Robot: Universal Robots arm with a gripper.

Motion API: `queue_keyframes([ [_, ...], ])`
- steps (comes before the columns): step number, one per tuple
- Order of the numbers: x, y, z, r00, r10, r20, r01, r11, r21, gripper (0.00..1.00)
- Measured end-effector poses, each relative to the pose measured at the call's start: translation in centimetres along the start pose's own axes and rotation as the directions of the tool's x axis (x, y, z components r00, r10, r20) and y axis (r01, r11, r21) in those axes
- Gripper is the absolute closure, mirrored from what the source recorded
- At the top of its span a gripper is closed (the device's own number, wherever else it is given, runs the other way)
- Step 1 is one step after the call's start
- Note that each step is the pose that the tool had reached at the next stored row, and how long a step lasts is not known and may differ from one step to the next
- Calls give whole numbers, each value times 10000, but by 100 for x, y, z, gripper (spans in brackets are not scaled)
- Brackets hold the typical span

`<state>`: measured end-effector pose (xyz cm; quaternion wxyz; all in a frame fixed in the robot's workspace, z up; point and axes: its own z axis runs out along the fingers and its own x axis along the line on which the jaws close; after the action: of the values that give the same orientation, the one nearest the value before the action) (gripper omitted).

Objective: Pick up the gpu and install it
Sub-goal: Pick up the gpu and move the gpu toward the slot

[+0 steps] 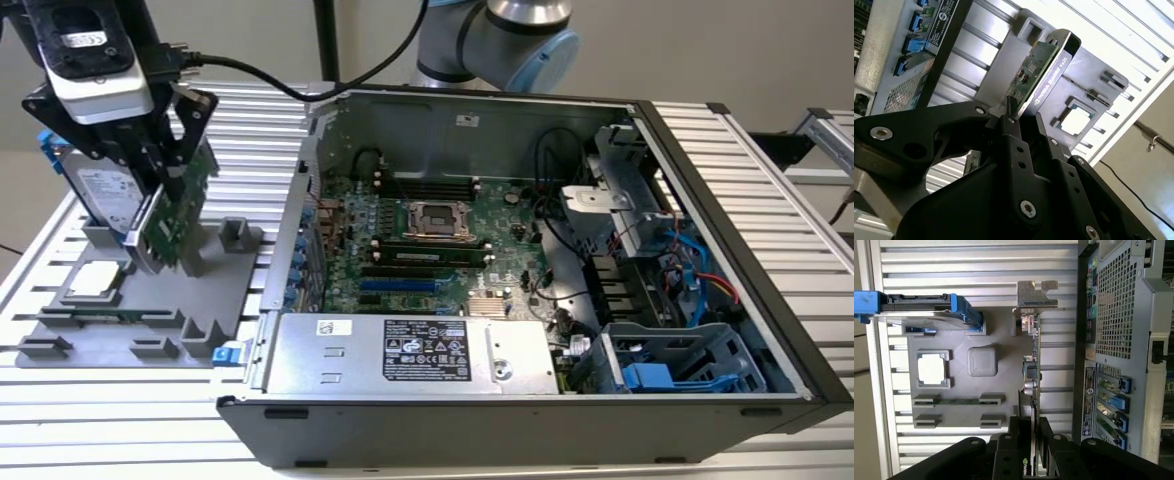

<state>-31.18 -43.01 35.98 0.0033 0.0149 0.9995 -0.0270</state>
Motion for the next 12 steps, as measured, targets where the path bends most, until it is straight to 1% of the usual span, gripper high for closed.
queue_keyframes([
  [12,-1,-9,-169,10000,0,1,0,10000,0,100],
])
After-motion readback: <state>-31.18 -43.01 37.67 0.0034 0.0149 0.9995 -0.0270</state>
